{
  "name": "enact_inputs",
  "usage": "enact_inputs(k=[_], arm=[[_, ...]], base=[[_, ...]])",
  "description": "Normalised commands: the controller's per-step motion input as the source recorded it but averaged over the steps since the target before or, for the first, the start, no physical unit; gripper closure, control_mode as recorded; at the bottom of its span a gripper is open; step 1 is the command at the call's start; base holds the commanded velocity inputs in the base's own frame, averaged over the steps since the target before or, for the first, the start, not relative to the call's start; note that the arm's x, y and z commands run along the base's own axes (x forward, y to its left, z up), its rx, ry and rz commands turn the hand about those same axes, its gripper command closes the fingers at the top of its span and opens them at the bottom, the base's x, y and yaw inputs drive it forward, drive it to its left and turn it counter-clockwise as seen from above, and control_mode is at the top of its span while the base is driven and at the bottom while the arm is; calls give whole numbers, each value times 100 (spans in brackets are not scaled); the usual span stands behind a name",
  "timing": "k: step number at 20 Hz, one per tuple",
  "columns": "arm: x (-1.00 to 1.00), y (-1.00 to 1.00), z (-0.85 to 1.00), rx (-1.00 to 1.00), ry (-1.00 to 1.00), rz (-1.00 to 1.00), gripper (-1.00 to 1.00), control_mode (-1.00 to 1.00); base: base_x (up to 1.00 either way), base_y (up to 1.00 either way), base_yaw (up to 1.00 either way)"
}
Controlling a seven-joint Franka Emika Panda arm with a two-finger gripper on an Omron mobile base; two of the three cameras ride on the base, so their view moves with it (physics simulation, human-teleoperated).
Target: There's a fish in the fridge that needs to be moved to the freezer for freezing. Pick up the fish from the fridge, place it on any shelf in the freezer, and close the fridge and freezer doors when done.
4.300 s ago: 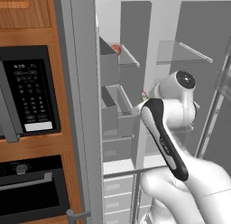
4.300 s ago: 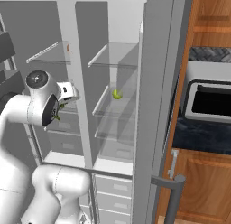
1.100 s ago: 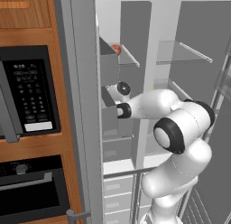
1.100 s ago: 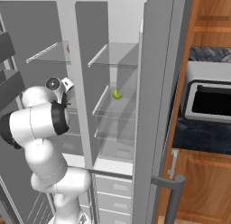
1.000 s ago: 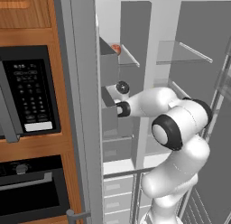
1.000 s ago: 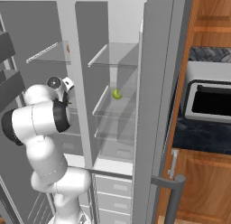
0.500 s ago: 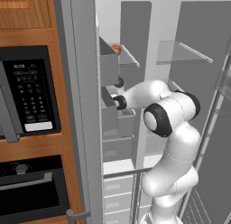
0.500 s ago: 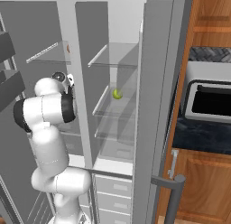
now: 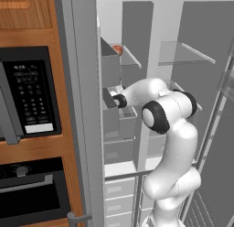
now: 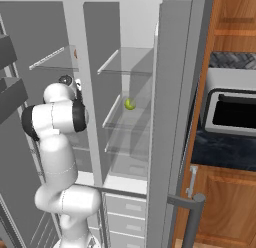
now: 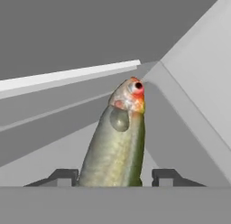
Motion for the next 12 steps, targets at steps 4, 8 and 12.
enact_inputs(k=[4, 8, 12], arm=[[-5, 0, -8, 0, -8, 0, -100, -100], [-10, 0, 0, 0, -12, 0, -100, -100], [-57, 0, 0, 0, -10, 0, -100, -100]], base=[[0, 0, 0], [0, 0, 0], [0, 0, 0]])
